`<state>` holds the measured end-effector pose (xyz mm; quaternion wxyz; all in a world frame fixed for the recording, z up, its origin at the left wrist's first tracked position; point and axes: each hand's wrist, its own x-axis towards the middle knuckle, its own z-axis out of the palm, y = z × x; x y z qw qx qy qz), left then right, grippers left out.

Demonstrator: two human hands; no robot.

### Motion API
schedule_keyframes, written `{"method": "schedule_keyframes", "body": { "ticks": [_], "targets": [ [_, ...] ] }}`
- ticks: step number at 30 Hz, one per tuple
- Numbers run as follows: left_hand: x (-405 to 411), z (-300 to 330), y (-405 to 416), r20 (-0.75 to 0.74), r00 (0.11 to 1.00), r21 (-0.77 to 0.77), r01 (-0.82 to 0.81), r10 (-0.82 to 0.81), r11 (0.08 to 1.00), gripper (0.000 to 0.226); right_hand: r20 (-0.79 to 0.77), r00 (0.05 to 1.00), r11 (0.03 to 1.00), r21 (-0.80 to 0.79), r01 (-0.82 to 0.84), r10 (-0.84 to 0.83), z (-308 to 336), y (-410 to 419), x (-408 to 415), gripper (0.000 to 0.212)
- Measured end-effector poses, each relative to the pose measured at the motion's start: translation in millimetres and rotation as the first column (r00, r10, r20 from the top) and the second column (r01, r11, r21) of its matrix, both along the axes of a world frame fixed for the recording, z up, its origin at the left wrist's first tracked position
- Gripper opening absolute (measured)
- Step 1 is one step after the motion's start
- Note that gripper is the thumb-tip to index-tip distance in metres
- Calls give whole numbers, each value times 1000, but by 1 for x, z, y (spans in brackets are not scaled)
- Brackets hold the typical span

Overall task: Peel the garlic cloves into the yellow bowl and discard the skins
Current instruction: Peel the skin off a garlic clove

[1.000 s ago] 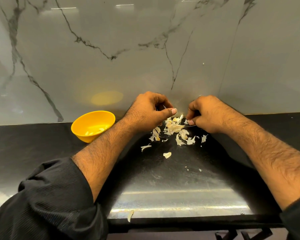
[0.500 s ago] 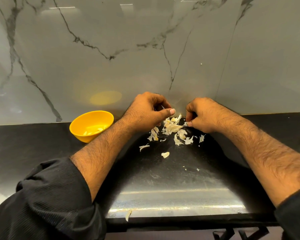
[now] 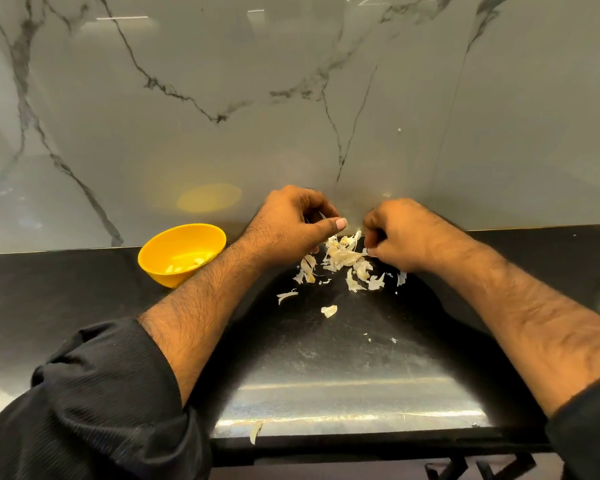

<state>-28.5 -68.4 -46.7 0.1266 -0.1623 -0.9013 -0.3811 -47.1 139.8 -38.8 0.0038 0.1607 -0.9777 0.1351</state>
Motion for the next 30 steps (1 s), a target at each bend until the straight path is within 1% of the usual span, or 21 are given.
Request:
{"method": "schedule_keyframes", "body": {
  "ticks": [2, 4, 5, 7, 9, 12, 14, 17, 20, 25, 30],
  "targets": [
    [0, 0, -1, 0, 1000, 9, -6, 6, 1000, 18, -22, 999, 995, -83, -50, 48, 2, 4, 0, 14],
    [-1, 0, -2, 7, 1000, 15, -6, 6, 1000, 17, -48, 998, 978, -205, -51, 42, 1, 8, -3, 13],
    [-1, 0, -2, 9, 1000, 15, -7, 7, 1000, 17, -33, 999, 957, -287, -44, 36, -1, 9, -5, 12],
    [-2, 0, -2, 10, 1000, 8, -9, 9, 1000, 18, 53, 997, 866, -500, -24, 59, -3, 12, -10, 12],
    [-3, 0, -3, 12, 1000, 6, -8, 8, 1000, 18, 125, 986, 738, -674, 6, 106, -4, 13, -12, 15],
    [-4, 2, -4, 8, 1000, 15, 1, -1, 1000, 16, 189, 963, 587, -809, 41, 193, -3, 15, -13, 19],
    [-4, 2, -5, 5, 1000, 14, 2, -2, 1000, 15, 212, 947, 522, -851, 57, 242, -4, 17, -14, 18],
    [-4, 2, -5, -4, 1000, 14, 2, -1, 1000, 17, 228, 940, 494, -866, 77, 253, -5, 18, -16, 17],
    [-5, 2, -5, -30, 1000, 21, 6, -5, 1000, 16, 225, 940, 506, -860, 68, 256, -7, 17, -17, 15],
    [-5, 2, -5, -43, 999, 42, 4, -3, 999, 14, 207, 949, 555, -831, 44, 236, -8, 16, -16, 14],
    [-4, 3, -3, 55, 998, 127, 5, -12, 992, 14, 141, 968, 571, -821, -2, 205, -9, 13, -15, 14]
  ]
}}
